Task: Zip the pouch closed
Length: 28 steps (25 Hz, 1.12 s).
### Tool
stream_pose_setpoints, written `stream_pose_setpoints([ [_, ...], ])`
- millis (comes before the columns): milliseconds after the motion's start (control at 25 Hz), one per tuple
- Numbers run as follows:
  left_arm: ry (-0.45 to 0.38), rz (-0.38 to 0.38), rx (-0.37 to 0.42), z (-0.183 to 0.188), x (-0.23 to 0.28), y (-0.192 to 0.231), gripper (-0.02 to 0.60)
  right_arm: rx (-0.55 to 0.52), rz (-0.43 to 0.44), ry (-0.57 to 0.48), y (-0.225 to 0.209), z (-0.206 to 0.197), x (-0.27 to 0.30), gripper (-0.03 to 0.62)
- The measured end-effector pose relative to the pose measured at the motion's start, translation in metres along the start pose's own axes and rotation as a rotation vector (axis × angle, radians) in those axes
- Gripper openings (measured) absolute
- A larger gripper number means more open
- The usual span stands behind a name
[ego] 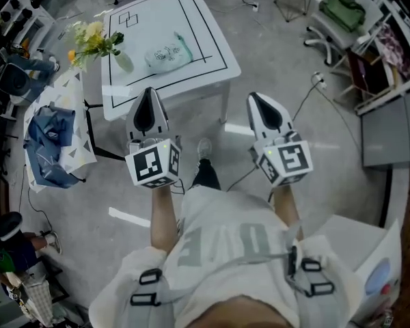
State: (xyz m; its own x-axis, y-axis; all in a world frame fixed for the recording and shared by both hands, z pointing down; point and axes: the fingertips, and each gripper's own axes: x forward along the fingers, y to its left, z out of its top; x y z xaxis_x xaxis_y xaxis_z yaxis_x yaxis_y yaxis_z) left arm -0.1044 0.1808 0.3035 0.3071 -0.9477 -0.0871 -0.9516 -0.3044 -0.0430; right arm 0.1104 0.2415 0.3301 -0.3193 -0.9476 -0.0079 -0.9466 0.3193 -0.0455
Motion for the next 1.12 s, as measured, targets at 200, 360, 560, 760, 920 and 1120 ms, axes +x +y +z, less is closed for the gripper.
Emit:
stream_pose_setpoints([
  [200,0.043,-0.015,-0.028,-0.021,0.063,0.026,0.008,0.008,0.0,0.032,-0.01,-0.002,0.072,0.005],
  [360,0.07,-0.041,-0.056,-0.037,0.115,0.051,0.008,0.005,0.003,0.076,-0.012,-0.008,0.134,0.006],
  [560,0.071,-0.102,-0.089,-0.044,0.176,0.078,0.008,0.027,-0.011,0.098,-0.016,-0.009,0.212,0.005],
  [760,0.07,-0.136,-0.142,-0.049,0.222,0.091,0.008,0.018,-0.007,0.125,-0.011,-0.017,0.263,0.005],
  [920,0.079,-0.15,-0.136,-0.056,0.243,0.095,0.008,0.014,-0.006,0.129,-0.015,-0.015,0.292,0.005],
  [1120,0.102,-0.106,-0.15,-0.061,0.264,0.109,0.008,0.013,0.014,0.146,-0.028,-0.015,0.323,0.005],
])
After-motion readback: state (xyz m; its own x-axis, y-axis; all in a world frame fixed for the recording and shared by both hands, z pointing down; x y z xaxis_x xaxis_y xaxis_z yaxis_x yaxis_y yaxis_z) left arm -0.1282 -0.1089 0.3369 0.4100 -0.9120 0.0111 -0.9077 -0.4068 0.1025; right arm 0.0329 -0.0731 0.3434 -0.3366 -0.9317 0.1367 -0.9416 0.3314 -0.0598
